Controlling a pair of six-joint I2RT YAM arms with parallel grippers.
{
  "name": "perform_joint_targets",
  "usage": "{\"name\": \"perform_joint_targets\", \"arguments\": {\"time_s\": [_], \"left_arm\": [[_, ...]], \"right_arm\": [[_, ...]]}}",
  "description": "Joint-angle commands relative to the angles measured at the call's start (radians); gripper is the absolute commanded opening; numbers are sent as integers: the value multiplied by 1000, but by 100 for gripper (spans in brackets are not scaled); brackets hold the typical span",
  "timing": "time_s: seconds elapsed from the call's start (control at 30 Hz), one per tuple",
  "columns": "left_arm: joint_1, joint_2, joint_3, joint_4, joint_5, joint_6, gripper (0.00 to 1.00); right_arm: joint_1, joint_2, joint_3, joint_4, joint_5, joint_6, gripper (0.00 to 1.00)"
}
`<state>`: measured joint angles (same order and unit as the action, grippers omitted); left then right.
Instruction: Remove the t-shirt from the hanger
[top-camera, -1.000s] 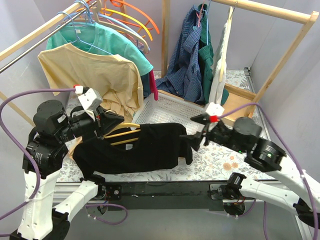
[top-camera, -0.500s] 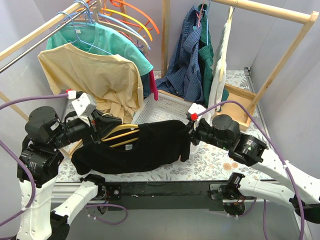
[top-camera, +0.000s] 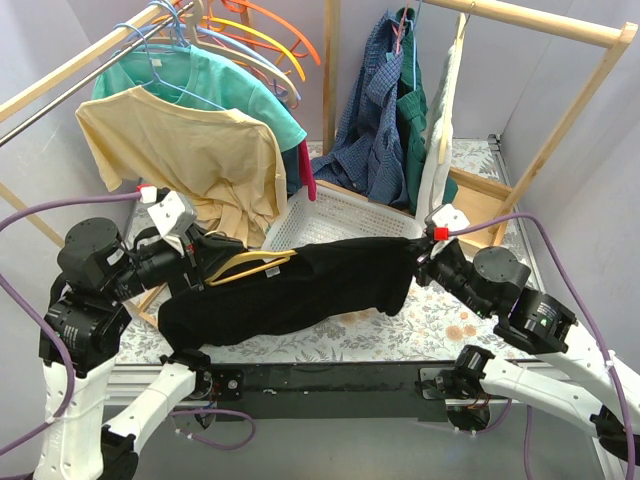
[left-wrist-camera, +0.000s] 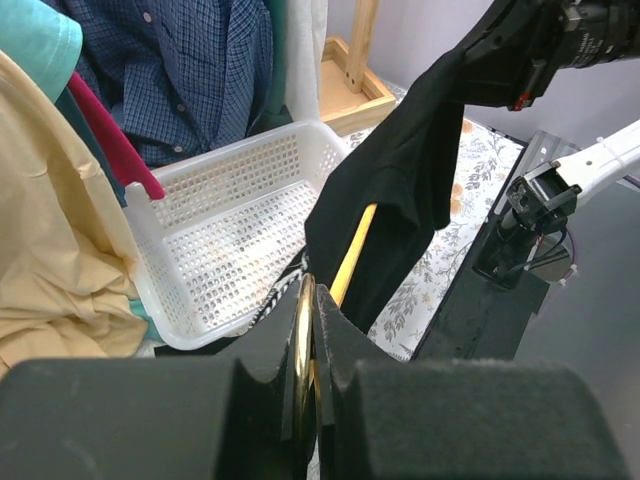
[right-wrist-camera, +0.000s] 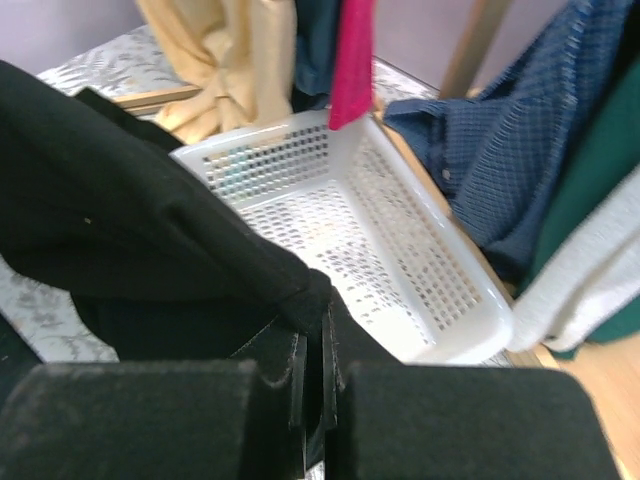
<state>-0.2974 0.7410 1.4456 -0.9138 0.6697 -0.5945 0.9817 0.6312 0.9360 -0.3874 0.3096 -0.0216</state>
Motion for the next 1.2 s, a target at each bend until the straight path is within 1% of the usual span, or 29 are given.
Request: {"name": "perform_joint_targets", "arguments": {"time_s": [0.0, 0.13, 0.17, 0.3, 0.4, 0.43, 0.47, 0.6, 0.67, 0.73, 0.8, 0.87, 1.03, 1.13, 1.17], "left_arm": [[-6, -32, 19, 7, -16, 18, 0], [-22, -26, 70, -8, 19, 22, 0], [-23, -22, 79, -14, 49, 30, 0], [-37, -17, 87, -45, 96, 44, 0], [-37, -20, 46, -46, 114, 39, 0], [-37, -19, 36, -51, 117, 39, 0], [-37, -12, 18, -51, 117, 36, 0], [-37, 26, 13, -50, 134, 33, 0], [-37, 38, 13, -40, 125, 29, 0], [-39, 53, 4, -31, 105, 28, 0], [-39, 61, -2, -34, 94, 30, 0], [-37, 61, -8, -25, 91, 32, 0], [-37, 73, -11, -33, 73, 47, 0], [-37, 78, -4, -25, 68, 50, 0], [-39, 78, 5, -20, 71, 51, 0]], "right_arm": [[-12, -31, -41, 47, 209, 14, 1], [-20, -41, -75, 64, 272, 60, 1], [-26, -42, -77, 71, 289, 63, 1], [-41, -44, -59, 108, 292, 54, 1], [-41, -12, 10, 133, 254, 25, 1], [-41, 4, 36, 136, 214, -4, 1], [-41, 25, 99, 134, 188, -12, 1], [-41, 186, 256, 92, 103, -34, 1], [-41, 241, 315, 87, 83, -46, 1], [-41, 262, 345, 97, 45, -49, 1], [-41, 274, 350, 111, 43, -54, 1], [-43, 278, 339, 127, 89, -58, 1], [-69, 251, 268, 179, 153, -37, 1], [-126, 242, 227, 131, 224, 6, 2], [-135, 231, 201, 116, 220, 12, 12]]}}
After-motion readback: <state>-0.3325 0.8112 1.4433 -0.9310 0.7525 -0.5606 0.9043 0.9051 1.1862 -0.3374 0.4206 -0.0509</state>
